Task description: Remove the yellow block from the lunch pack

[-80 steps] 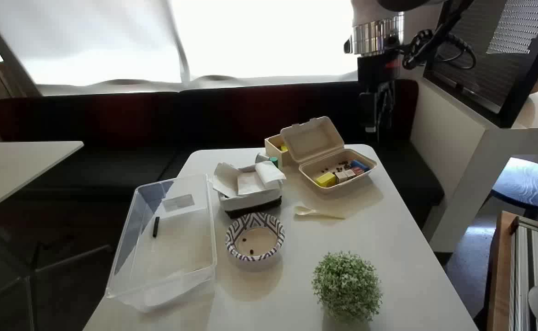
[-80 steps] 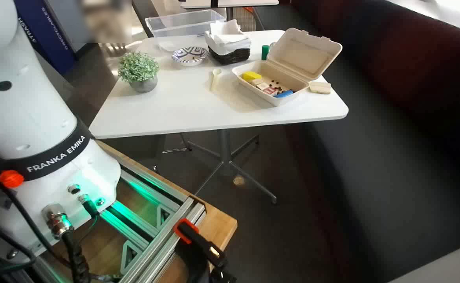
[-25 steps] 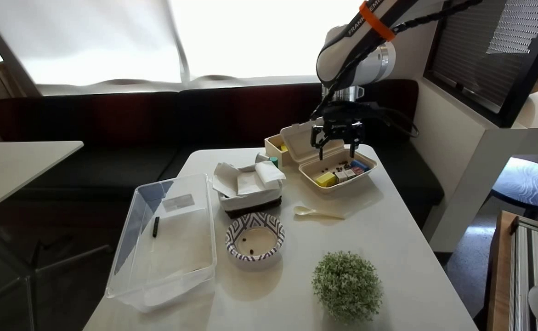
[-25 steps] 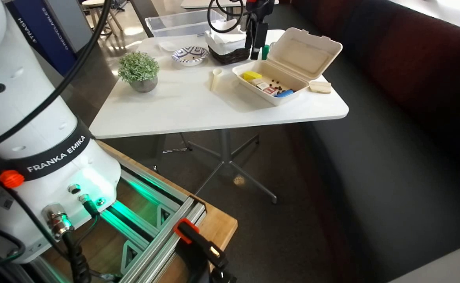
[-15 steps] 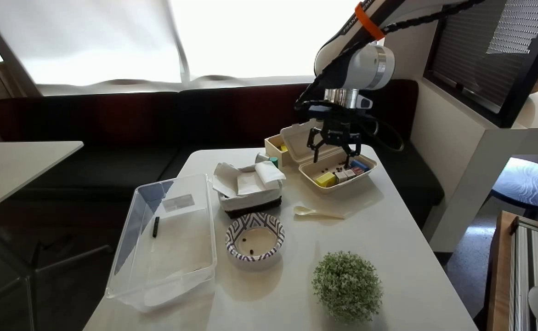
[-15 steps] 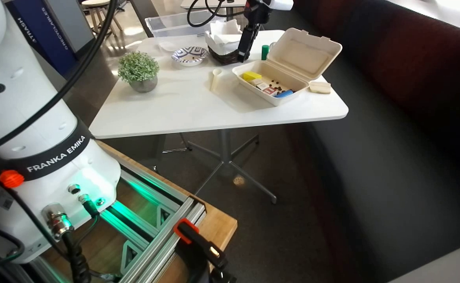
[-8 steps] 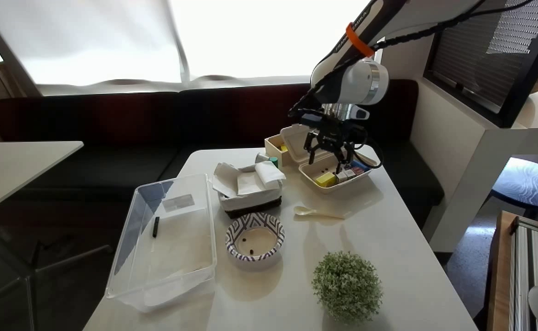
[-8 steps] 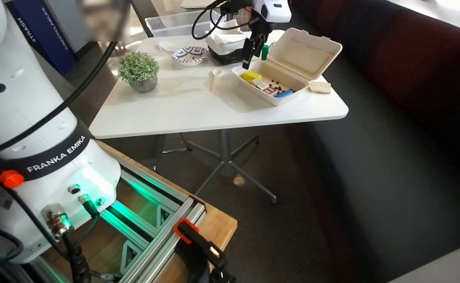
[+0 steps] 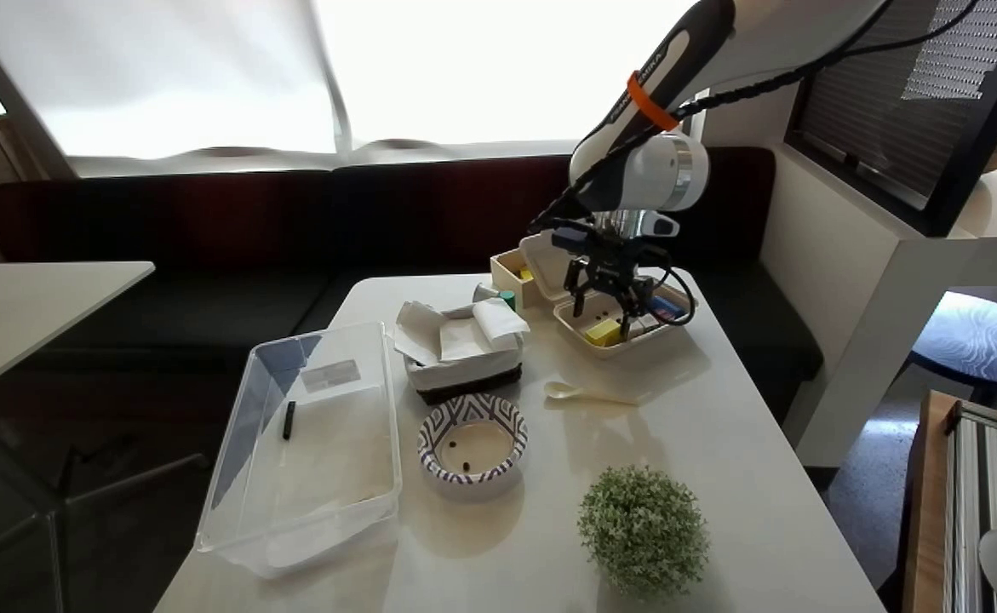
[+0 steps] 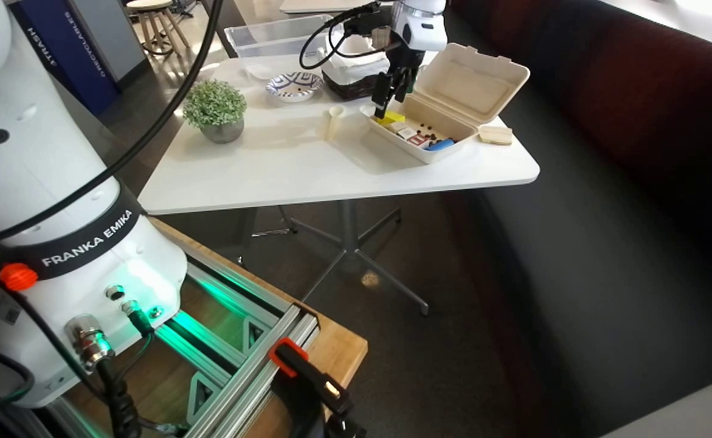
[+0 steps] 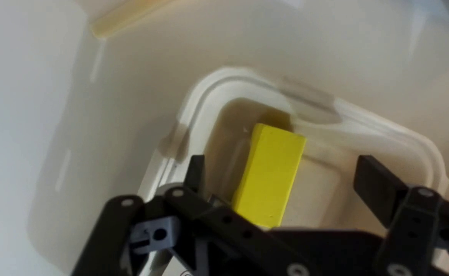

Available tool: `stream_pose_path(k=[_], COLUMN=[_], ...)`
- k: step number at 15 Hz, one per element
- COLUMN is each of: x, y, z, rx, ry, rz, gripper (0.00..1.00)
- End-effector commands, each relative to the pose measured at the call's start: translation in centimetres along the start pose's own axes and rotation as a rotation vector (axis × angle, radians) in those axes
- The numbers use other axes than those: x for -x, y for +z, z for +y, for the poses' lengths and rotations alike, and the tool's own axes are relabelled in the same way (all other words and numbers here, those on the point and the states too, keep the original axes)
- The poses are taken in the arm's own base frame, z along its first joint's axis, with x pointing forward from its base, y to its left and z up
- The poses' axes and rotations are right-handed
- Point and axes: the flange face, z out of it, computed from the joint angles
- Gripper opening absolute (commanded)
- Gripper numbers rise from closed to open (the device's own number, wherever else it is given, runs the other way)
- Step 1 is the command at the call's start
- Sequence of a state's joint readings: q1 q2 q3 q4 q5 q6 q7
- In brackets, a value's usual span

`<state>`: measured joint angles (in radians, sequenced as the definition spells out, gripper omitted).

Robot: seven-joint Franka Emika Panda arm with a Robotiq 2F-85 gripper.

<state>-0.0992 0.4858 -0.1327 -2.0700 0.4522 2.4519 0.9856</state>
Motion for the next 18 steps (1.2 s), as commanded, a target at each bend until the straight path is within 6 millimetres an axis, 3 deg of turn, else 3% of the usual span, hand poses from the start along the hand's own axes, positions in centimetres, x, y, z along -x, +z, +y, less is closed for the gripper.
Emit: stream_pose_path(k=[1,4,7,8,9,11,12,14,18], x=[-0.4,-0.6,-0.8,-0.8,-0.8,-0.9,-0.9,-0.9,-0.3], y=[0.7,1.0,1.4,1.5,1.6,1.7,1.7,1.7,0.0], z=[-0.8,-1.0,-1.2,-1.2,-1.3,-1.3,-1.4,-1.3,-0.2], rx=[0.007,0.008,0.007,0.010,0.011,0.013,0.012,0.013,-0.004], ry=[0.045,0.061,0.074,0.076,0.078,0.081,0.083,0.079,0.053], rz=[0.009,0.013,0.018,0.018,0.019,0.020,0.022,0.028,0.033], gripper=[0.79,0.58,0.51,0.36,0.31,0.38,0.34,0.12,0.09])
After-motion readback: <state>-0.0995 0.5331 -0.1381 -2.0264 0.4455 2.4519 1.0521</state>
